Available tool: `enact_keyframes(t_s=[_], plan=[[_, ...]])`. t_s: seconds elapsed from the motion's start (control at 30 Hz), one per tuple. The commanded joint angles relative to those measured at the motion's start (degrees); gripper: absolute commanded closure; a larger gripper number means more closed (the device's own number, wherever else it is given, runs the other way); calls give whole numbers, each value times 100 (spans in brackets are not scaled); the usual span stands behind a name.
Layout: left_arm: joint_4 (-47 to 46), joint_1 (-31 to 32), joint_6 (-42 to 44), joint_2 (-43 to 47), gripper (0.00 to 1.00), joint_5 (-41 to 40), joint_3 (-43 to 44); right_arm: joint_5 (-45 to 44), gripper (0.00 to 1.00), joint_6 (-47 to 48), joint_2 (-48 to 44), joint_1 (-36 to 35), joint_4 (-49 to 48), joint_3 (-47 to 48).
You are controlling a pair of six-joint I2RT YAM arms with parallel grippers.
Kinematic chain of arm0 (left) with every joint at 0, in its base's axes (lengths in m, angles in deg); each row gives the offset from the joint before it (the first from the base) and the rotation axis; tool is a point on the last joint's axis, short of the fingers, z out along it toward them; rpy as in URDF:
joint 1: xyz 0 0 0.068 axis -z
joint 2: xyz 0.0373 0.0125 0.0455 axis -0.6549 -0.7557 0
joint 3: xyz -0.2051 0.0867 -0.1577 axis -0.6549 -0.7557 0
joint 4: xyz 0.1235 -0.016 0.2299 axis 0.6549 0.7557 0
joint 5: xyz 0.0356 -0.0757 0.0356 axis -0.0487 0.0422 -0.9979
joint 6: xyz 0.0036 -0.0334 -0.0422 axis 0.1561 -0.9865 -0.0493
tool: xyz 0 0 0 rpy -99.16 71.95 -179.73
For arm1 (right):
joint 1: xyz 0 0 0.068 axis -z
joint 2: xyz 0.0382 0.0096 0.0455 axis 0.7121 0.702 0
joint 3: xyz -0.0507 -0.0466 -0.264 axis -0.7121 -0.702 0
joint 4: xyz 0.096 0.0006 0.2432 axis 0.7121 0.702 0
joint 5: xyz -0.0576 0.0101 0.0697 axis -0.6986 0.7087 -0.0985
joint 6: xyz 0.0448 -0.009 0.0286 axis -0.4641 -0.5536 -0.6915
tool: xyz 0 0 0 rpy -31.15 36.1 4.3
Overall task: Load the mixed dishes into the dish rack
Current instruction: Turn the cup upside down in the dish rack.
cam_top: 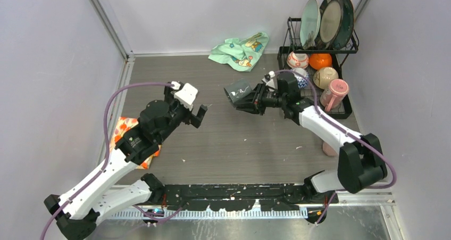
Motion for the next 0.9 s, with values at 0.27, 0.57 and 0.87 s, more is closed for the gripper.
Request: enact_keyframes(t_s=[0.27,0.57,0.87], plan=[[1766,-1421,-2412,-1034,0,1889,833,-2743,99,2153,-1374,-5,2746,781],[2045,-1433,-2230,-1307,0,1553,536,-4854,99,2683,-1899,-5,3663,952],[1269,-1234,-2016,-350,1,517,-349,-6704,99,3574,-1677,69,4012,1241]])
